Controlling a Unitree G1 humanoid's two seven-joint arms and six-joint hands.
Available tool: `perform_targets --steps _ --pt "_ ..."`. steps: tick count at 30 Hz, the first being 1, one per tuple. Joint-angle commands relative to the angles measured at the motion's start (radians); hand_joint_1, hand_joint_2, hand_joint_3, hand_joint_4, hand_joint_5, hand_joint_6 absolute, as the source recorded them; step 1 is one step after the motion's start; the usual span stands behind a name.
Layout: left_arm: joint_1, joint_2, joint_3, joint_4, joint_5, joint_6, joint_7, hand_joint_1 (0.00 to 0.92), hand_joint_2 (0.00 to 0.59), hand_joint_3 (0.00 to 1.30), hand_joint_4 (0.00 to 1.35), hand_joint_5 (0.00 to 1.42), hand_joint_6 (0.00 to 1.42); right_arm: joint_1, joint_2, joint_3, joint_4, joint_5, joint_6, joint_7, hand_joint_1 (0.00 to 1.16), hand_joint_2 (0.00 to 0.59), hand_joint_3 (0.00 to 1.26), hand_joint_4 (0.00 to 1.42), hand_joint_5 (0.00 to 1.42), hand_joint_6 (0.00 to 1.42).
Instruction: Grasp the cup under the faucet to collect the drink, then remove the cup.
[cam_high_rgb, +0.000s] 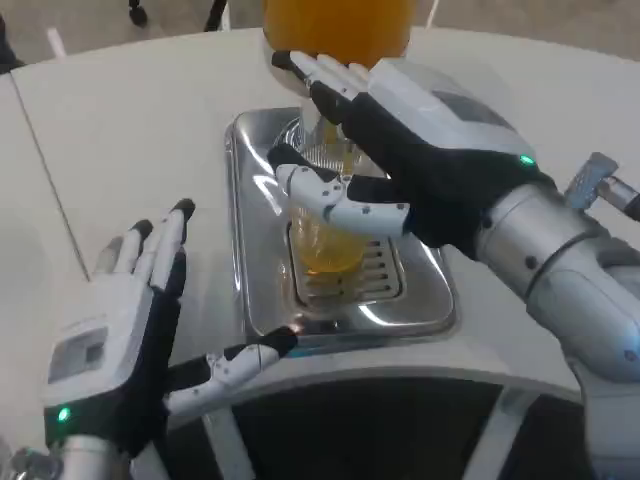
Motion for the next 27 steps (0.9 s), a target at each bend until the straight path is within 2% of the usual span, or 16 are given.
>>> perform_targets --steps 1,6,9,13,18,23,25,27 --pt "-0.044 -0.023 -0.026 0.043 -0.006 0.011 0.02 0.23 0.05 0.0 0.0 0.0 0.0 0.011 0.022 0.016 0.004 0.009 -0.012 0.04 0.24 0.533 0.07 0.0 0.0 0.05" --pt "-0.098 -0.042 -0.051 0.094 -0.025 0.012 0.029 0.237 0.05 0.0 0.0 0.0 0.0 0.025 0.033 0.009 0.016 0.0 -0.017 0.033 0.24 0.534 0.07 0.0 0.0 0.05" --pt "-0.123 -0.05 -0.066 0.109 -0.019 0.011 0.035 0.276 0.047 0.0 0.0 0.0 0.0 0.064 0.05 -0.02 0.004 0.009 -0.037 -0.006 0.24 0.535 0.03 0.0 0.0 0.05" --pt "-0.156 -0.046 -0.086 0.143 -0.006 0.007 0.047 0.329 0.045 0.0 0.0 0.0 0.0 0.093 0.048 -0.035 0.005 0.0 -0.049 -0.014 0.23 0.532 0.01 0.0 0.0 0.05" --pt "-0.197 -0.044 -0.099 0.188 -0.017 -0.001 0.051 0.336 0.044 0.0 0.0 0.0 0.0 0.12 0.054 -0.053 0.012 -0.005 -0.058 -0.024 0.22 0.536 0.01 0.0 0.0 0.05" --pt "-0.227 -0.048 -0.104 0.214 -0.033 -0.011 0.055 0.337 0.044 0.0 0.0 0.0 0.0 0.203 0.104 -0.098 -0.034 -0.021 -0.056 -0.114 0.22 0.539 0.01 0.0 0.0 0.05" --pt "-0.233 -0.049 -0.105 0.222 -0.038 -0.015 0.058 0.333 0.044 0.0 0.0 0.0 0.0 0.237 0.098 -0.113 -0.066 -0.043 -0.077 -0.144 0.25 0.554 0.0 0.0 0.0 0.03" --pt "-0.237 -0.048 -0.106 0.231 -0.047 -0.018 0.058 0.314 0.046 0.0 0.0 0.0 0.0 0.243 0.067 -0.13 -0.093 -0.057 -0.09 -0.12 0.29 0.558 0.0 0.0 0.0 0.03"
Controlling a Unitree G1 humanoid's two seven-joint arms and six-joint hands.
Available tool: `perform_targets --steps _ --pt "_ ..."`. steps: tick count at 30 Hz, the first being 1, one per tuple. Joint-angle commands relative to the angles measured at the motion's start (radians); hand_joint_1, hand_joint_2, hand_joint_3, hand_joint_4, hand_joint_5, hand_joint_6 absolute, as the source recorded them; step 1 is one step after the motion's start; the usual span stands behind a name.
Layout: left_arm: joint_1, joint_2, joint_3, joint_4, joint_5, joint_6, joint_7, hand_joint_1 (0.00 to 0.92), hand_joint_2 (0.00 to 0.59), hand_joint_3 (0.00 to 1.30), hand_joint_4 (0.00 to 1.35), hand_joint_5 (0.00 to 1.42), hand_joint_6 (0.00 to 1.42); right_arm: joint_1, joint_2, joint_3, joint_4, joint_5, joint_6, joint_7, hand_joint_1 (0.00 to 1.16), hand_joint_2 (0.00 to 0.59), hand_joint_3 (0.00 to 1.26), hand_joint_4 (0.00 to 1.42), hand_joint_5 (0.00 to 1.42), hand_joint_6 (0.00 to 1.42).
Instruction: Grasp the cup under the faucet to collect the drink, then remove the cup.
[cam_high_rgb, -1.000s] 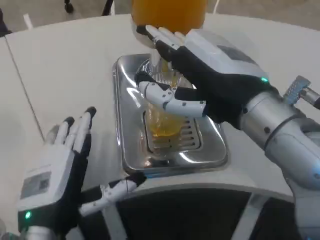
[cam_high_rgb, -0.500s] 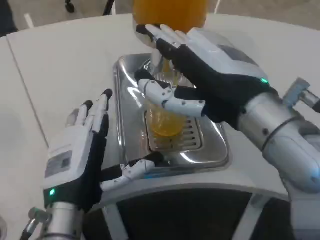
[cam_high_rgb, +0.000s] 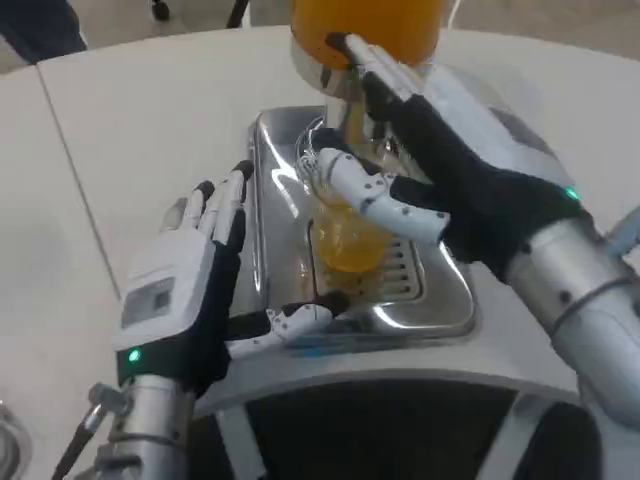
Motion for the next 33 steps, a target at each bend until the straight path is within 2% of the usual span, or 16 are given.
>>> perform_targets --steps 1,6,8,12,15,16,18,20,22,25,28,33 --pt "-0.008 0.0 -0.012 0.025 -0.022 -0.018 0.014 0.312 0.045 0.0 0.0 0.0 0.0 0.047 -0.05 -0.028 -0.051 -0.023 -0.021 0.042 0.3 0.556 0.0 0.0 0.0 0.03" --pt "-0.021 0.007 -0.015 0.039 -0.04 -0.027 0.013 0.27 0.036 0.0 0.0 0.0 0.0 0.12 -0.109 -0.046 -0.134 -0.1 -0.115 0.023 0.36 0.57 0.0 0.0 0.0 0.02" --pt "-0.025 0.008 -0.016 0.043 -0.042 -0.03 0.014 0.254 0.034 0.0 0.0 0.0 0.0 0.143 -0.133 -0.048 -0.136 -0.127 -0.139 0.059 0.37 0.571 0.0 0.0 0.0 0.02" --pt "-0.034 0.011 -0.019 0.053 -0.044 -0.033 0.017 0.247 0.035 0.0 0.0 0.0 0.0 0.209 -0.155 -0.071 -0.146 -0.146 -0.176 0.095 0.4 0.556 0.0 0.0 0.0 0.02" --pt "-0.039 0.011 -0.02 0.062 -0.045 -0.037 0.022 0.241 0.034 0.0 0.0 0.0 0.0 0.273 -0.161 -0.078 -0.165 -0.177 -0.24 0.068 0.4 0.557 0.0 0.0 0.0 0.02" --pt "-0.041 0.011 -0.021 0.065 -0.045 -0.038 0.024 0.239 0.032 0.0 0.0 0.0 0.0 0.295 -0.16 -0.087 -0.171 -0.174 -0.261 0.061 0.4 0.558 0.0 0.0 0.0 0.02" --pt "-0.047 0.01 -0.024 0.072 -0.047 -0.035 0.02 0.224 0.029 0.0 0.0 0.0 0.0 0.352 -0.164 -0.126 -0.165 -0.115 -0.344 0.007 0.44 0.558 0.0 0.0 0.0 0.02" --pt "-0.053 0.008 -0.029 0.079 -0.048 -0.03 0.015 0.22 0.027 0.0 0.0 0.0 0.0 0.383 -0.198 -0.139 -0.138 -0.11 -0.408 0.004 0.45 0.557 0.0 0.0 0.0 0.03" --pt "-0.06 0.007 -0.037 0.089 -0.049 -0.033 0.015 0.217 0.027 0.0 0.0 0.0 0.0 0.41 -0.211 -0.156 -0.113 -0.122 -0.434 0.007 0.46 0.557 0.0 0.0 0.0 0.03" --pt "-0.065 0.005 -0.043 0.096 -0.051 -0.036 0.019 0.211 0.027 0.0 0.0 0.0 0.0 0.473 -0.205 -0.206 -0.105 -0.098 -0.493 -0.062 0.47 0.542 0.0 0.0 0.0 0.03" --pt "-0.07 0.005 -0.046 0.103 -0.054 -0.038 0.021 0.189 0.025 0.0 0.0 0.0 0.0 0.531 -0.252 -0.25 -0.092 -0.087 -0.603 -0.117 0.48 0.521 0.0 0.0 0.0 0.03" --pt "-0.09 0.0 -0.048 0.132 -0.056 -0.04 0.042 0.18 0.026 0.0 0.0 0.0 0.0 0.609 -0.277 -0.322 -0.051 -0.014 -0.658 -0.105 0.49 0.49 0.0 0.0 0.0 0.03"
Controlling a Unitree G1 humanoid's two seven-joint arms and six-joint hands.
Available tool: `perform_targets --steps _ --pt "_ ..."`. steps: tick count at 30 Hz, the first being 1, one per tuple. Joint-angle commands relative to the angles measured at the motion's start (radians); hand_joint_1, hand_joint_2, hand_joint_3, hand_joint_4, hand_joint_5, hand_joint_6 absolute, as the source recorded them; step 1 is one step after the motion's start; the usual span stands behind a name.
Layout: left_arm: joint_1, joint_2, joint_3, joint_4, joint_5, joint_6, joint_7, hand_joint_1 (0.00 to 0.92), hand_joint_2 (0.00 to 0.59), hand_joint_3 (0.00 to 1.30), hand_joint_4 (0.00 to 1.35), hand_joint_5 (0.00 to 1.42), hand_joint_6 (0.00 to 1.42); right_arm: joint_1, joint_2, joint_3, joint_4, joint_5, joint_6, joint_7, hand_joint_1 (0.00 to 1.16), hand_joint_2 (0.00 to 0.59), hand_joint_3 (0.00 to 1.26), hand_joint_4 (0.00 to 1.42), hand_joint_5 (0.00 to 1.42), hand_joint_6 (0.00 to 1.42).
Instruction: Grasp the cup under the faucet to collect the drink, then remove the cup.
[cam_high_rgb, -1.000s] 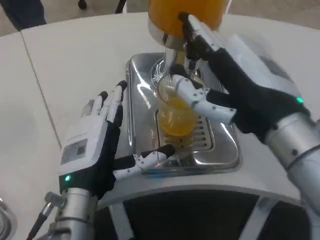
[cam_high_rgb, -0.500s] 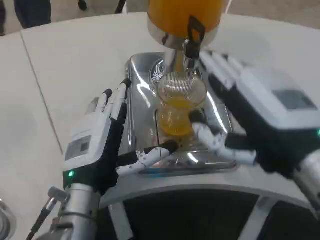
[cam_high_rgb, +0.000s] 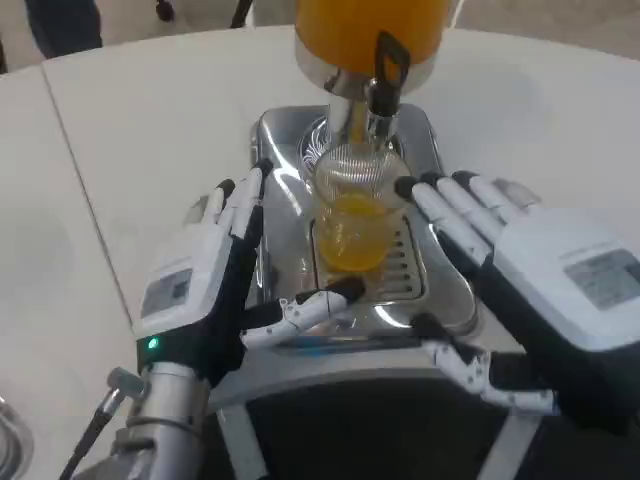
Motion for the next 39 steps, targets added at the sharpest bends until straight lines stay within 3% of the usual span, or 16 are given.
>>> perform_targets --steps 1,11,26,39 --pt "-0.023 -0.01 -0.013 0.045 -0.005 -0.012 0.03 0.178 0.027 0.0 0.0 0.0 0.0 0.083 -0.02 -0.063 0.037 0.063 -0.054 -0.012 0.49 0.488 0.0 0.0 0.0 0.03" --pt "-0.121 -0.069 -0.012 0.186 -0.106 -0.094 0.091 0.218 0.036 0.0 0.0 0.0 0.0 0.176 -0.045 -0.153 0.037 0.11 -0.143 -0.01 0.54 0.423 0.0 0.0 0.0 0.05" --pt "-0.234 -0.15 -0.053 0.38 -0.128 -0.167 0.177 0.321 0.051 0.0 0.0 0.0 0.01 0.234 -0.009 -0.199 -0.097 0.146 -0.065 0.098 0.54 0.4 0.0 0.0 0.0 0.05" --pt "-0.298 -0.184 -0.071 0.494 -0.139 -0.2 0.22 0.369 0.056 0.0 0.0 0.04 0.06 0.228 0.009 -0.186 -0.123 0.139 -0.036 0.148 0.54 0.384 0.0 0.0 0.0 0.06"
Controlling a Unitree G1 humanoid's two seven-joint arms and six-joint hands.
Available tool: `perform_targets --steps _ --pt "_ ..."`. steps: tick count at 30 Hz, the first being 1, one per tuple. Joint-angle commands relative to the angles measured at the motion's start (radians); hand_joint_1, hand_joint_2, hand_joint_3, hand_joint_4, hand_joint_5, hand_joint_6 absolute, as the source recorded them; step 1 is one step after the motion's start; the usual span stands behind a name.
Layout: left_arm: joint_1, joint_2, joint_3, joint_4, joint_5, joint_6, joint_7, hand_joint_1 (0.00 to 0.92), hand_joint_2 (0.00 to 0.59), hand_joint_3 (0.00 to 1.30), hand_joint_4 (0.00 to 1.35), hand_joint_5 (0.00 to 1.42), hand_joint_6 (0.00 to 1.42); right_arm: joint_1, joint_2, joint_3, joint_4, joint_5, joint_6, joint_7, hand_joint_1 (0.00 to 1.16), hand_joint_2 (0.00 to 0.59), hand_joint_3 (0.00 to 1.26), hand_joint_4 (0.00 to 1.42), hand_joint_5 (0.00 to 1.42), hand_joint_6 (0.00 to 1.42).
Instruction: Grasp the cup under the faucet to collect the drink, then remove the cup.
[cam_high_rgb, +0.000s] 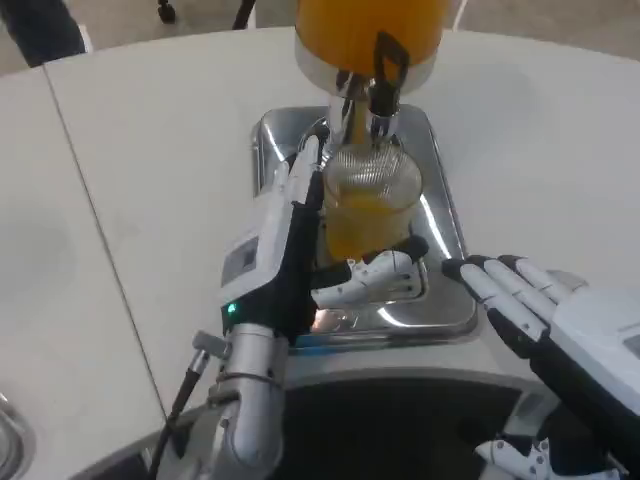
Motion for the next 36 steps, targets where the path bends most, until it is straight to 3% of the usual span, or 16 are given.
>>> perform_targets --steps 1,10,24,30,36 --pt "-0.023 -0.027 -0.013 0.04 -0.009 -0.014 0.016 0.369 0.057 0.0 0.0 0.05 0.07 -0.018 -0.006 -0.003 -0.022 0.013 0.018 0.038 0.54 0.384 0.0 0.0 0.0 0.06" --pt "-0.046 -0.056 -0.008 0.081 -0.011 -0.016 0.096 0.383 0.065 0.0 0.0 0.21 0.24 -0.02 0.018 0.014 -0.035 0.015 0.053 0.067 0.53 0.391 0.0 0.0 0.0 0.09" --pt "-0.068 -0.117 -0.07 0.164 -0.012 0.003 0.134 0.48 0.06 0.0 0.0 0.33 0.37 -0.058 0.004 -0.045 -0.079 0.053 0.161 0.134 0.5 0.393 0.0 0.0 0.0 0.09" --pt "-0.114 -0.156 -0.063 0.236 -0.017 0.039 0.189 0.421 0.048 0.0 0.04 0.41 0.5 -0.1 0.011 0.008 -0.029 0.024 0.203 0.139 0.5 0.397 0.0 0.0 0.0 0.09" --pt "-0.146 -0.179 -0.058 0.284 -0.022 0.053 0.25 0.411 0.045 0.13 0.22 0.66 0.88 -0.144 0.017 0.052 0.004 -0.008 0.238 0.14 0.51 0.399 0.0 0.0 0.0 0.1"
